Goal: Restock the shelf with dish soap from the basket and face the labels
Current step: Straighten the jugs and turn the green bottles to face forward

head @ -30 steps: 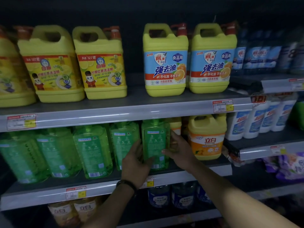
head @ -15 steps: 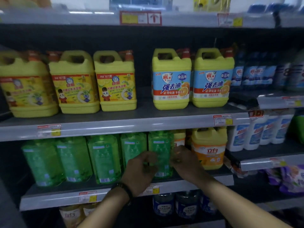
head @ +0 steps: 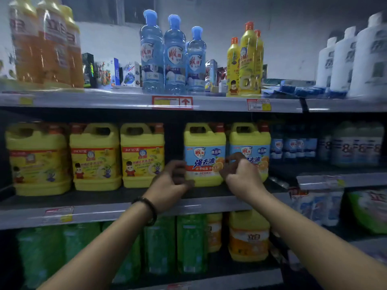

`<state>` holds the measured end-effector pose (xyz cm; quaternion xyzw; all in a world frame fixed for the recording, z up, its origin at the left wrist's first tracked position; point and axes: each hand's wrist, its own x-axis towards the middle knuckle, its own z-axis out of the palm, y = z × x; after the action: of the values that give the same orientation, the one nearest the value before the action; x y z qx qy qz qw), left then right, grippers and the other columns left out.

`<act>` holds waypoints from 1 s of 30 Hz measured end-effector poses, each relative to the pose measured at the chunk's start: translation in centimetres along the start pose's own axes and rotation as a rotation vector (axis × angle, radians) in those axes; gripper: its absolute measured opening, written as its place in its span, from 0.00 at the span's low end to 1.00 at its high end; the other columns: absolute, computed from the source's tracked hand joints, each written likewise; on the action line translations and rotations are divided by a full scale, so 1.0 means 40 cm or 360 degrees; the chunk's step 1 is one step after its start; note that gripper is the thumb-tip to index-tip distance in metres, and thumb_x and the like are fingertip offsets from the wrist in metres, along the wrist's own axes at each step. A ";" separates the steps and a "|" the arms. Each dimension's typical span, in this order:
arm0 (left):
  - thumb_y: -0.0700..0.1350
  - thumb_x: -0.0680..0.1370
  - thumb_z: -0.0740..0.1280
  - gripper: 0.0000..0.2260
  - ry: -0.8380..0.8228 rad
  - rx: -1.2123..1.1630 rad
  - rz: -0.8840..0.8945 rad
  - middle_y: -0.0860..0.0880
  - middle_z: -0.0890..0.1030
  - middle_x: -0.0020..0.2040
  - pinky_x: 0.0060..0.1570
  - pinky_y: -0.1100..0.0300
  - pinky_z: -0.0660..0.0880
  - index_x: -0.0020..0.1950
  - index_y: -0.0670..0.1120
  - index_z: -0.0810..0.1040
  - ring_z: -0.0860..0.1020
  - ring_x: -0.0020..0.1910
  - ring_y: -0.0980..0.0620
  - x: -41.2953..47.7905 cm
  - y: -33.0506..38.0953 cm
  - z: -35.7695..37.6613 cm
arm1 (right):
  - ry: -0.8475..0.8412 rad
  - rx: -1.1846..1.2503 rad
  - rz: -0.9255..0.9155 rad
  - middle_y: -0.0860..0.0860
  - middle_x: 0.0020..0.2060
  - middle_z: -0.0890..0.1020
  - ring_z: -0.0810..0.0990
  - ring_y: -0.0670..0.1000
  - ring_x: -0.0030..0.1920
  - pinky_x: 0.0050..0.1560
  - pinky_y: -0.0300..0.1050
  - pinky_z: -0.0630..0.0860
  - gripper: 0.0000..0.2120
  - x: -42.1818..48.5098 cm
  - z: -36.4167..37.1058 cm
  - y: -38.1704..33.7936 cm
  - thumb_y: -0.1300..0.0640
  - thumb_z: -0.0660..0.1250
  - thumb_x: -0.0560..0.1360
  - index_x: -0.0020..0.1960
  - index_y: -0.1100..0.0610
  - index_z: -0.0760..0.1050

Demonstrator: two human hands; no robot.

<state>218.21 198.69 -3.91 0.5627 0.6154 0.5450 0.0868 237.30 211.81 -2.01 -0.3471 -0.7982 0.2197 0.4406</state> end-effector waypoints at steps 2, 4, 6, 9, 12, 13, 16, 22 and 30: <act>0.39 0.77 0.76 0.24 0.0055 0.0087 0.0011 0.58 0.79 0.56 0.44 0.72 0.78 0.71 0.48 0.72 0.80 0.49 0.65 0.048 -0.021 0.026 | -0.0018 0.0013 0.0065 0.48 0.50 0.79 0.79 0.52 0.52 0.49 0.46 0.75 0.14 0.035 0.011 0.021 0.54 0.74 0.81 0.59 0.49 0.70; 0.43 0.77 0.77 0.28 0.0156 0.0271 0.0109 0.55 0.79 0.62 0.54 0.67 0.79 0.74 0.47 0.70 0.80 0.57 0.59 0.090 -0.060 0.049 | -0.0002 0.0043 0.0107 0.49 0.55 0.79 0.79 0.52 0.56 0.55 0.48 0.77 0.17 0.054 0.040 0.041 0.52 0.74 0.80 0.62 0.49 0.69; 0.51 0.77 0.75 0.30 0.0225 0.0386 0.0154 0.52 0.77 0.68 0.64 0.52 0.80 0.76 0.51 0.68 0.79 0.64 0.54 0.121 -0.100 0.067 | 0.0089 0.0124 0.0090 0.50 0.57 0.81 0.81 0.54 0.58 0.60 0.56 0.82 0.20 0.072 0.078 0.070 0.47 0.75 0.77 0.61 0.46 0.68; 0.53 0.78 0.73 0.32 0.0294 0.0470 0.0138 0.52 0.73 0.71 0.69 0.48 0.76 0.79 0.54 0.64 0.75 0.68 0.54 0.135 -0.134 0.100 | 0.0210 0.0219 0.0109 0.51 0.59 0.82 0.82 0.55 0.59 0.60 0.57 0.83 0.23 0.097 0.134 0.113 0.46 0.75 0.75 0.65 0.48 0.69; 0.51 0.79 0.73 0.34 0.0416 0.0633 0.0238 0.49 0.70 0.73 0.69 0.53 0.74 0.81 0.49 0.61 0.73 0.69 0.52 0.115 -0.148 0.133 | 0.0275 0.0260 0.0118 0.51 0.60 0.82 0.83 0.54 0.61 0.58 0.50 0.81 0.26 0.080 0.176 0.116 0.48 0.76 0.76 0.69 0.53 0.71; 0.51 0.79 0.72 0.35 0.0435 0.0697 0.0279 0.49 0.70 0.73 0.69 0.54 0.74 0.82 0.48 0.61 0.72 0.69 0.51 0.113 -0.157 0.140 | 0.0293 0.0209 0.0105 0.50 0.62 0.82 0.83 0.53 0.62 0.58 0.48 0.81 0.28 0.073 0.192 0.123 0.48 0.77 0.76 0.71 0.53 0.71; 0.51 0.79 0.72 0.35 0.0457 0.0737 0.0326 0.50 0.69 0.74 0.69 0.55 0.74 0.82 0.50 0.60 0.72 0.70 0.52 0.113 -0.172 0.145 | 0.0307 0.0016 0.0130 0.48 0.65 0.80 0.82 0.51 0.63 0.60 0.53 0.82 0.37 0.059 0.217 0.121 0.41 0.76 0.73 0.76 0.50 0.65; 0.53 0.78 0.73 0.38 0.0437 0.0724 0.0323 0.50 0.73 0.74 0.67 0.54 0.76 0.84 0.55 0.57 0.75 0.70 0.51 0.109 -0.177 0.144 | 0.0090 0.0261 0.0358 0.44 0.58 0.84 0.85 0.53 0.55 0.59 0.58 0.82 0.46 0.102 0.206 0.099 0.29 0.76 0.60 0.71 0.45 0.64; 0.69 0.76 0.67 0.41 0.0395 0.0475 0.0279 0.53 0.77 0.73 0.60 0.53 0.80 0.84 0.61 0.51 0.80 0.66 0.50 0.097 -0.149 0.133 | -0.0089 0.0794 0.0085 0.45 0.60 0.86 0.87 0.46 0.59 0.58 0.48 0.85 0.29 0.076 0.198 0.093 0.43 0.82 0.68 0.67 0.45 0.80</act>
<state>217.11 206.15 -8.61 0.5491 0.6441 0.5184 -0.1217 230.74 216.18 -6.86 -0.2424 -0.7217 0.4309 0.4845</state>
